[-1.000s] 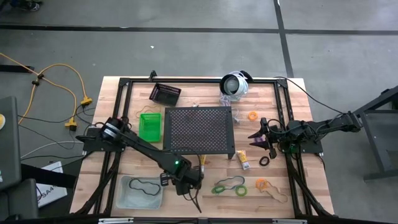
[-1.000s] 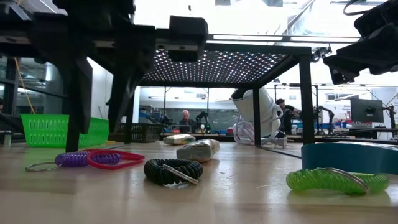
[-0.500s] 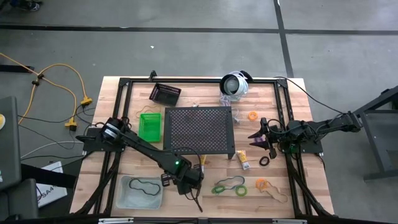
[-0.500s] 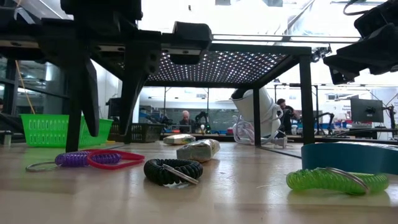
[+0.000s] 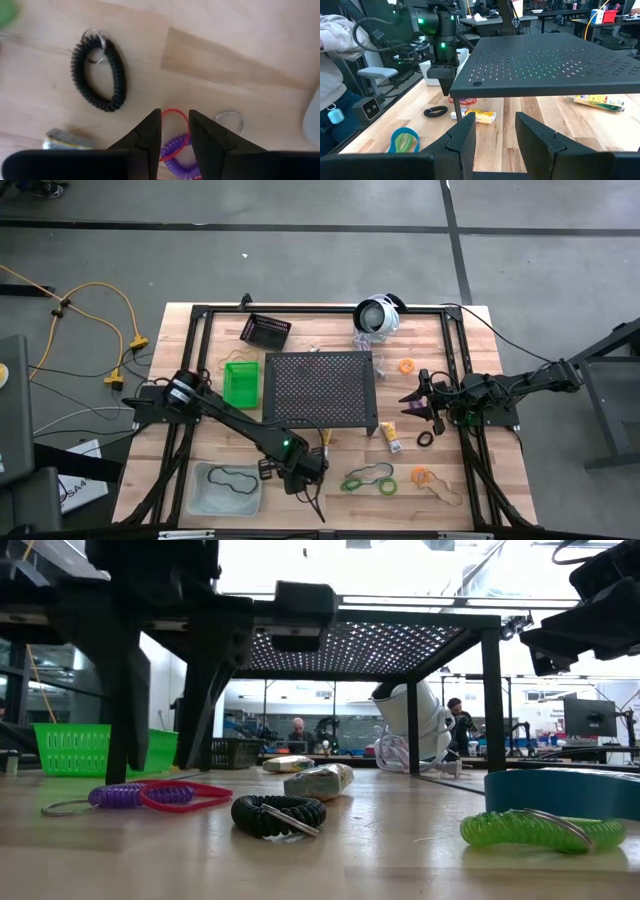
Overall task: Pick & Place Office Desk Supplies
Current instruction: Put the red rubber band into the white bin
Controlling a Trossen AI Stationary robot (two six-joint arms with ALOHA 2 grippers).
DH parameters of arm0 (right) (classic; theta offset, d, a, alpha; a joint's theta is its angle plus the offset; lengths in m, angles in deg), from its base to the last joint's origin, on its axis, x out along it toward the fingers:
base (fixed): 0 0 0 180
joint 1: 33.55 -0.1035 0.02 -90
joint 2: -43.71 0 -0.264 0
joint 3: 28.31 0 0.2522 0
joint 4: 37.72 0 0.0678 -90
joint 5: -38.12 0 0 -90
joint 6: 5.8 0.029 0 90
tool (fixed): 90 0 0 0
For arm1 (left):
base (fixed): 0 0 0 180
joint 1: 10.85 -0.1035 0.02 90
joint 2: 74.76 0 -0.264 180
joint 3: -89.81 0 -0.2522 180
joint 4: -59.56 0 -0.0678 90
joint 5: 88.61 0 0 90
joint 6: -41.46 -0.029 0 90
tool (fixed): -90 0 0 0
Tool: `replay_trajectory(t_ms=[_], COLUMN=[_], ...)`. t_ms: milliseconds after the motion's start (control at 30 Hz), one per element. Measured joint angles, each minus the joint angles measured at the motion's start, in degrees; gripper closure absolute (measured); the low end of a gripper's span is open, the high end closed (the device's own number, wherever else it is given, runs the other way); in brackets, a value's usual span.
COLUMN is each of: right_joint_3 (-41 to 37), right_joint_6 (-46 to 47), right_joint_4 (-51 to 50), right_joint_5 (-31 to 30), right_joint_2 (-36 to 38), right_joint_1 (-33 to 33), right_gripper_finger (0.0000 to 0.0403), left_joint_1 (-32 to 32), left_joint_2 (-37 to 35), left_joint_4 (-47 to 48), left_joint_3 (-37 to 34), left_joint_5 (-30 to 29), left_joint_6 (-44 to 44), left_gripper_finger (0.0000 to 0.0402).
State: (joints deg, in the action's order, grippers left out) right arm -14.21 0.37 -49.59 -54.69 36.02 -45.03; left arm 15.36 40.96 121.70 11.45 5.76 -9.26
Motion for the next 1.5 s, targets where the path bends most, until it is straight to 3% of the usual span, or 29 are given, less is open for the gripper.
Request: replay_trajectory(t_ms=[1500], right_joint_3=[-0.01], right_joint_6=[0.01], right_joint_4=[0.0], right_joint_5=[0.01], right_joint_2=[0.02], right_joint_1=[0.0], right_gripper_finger=[0.0277], left_joint_1=[-1.35], left_joint_2=[2.84], left_joint_4=[3.65], left_joint_3=[0.02], left_joint_5=[0.48], left_joint_6=[5.21], left_gripper_finger=[0.0309])
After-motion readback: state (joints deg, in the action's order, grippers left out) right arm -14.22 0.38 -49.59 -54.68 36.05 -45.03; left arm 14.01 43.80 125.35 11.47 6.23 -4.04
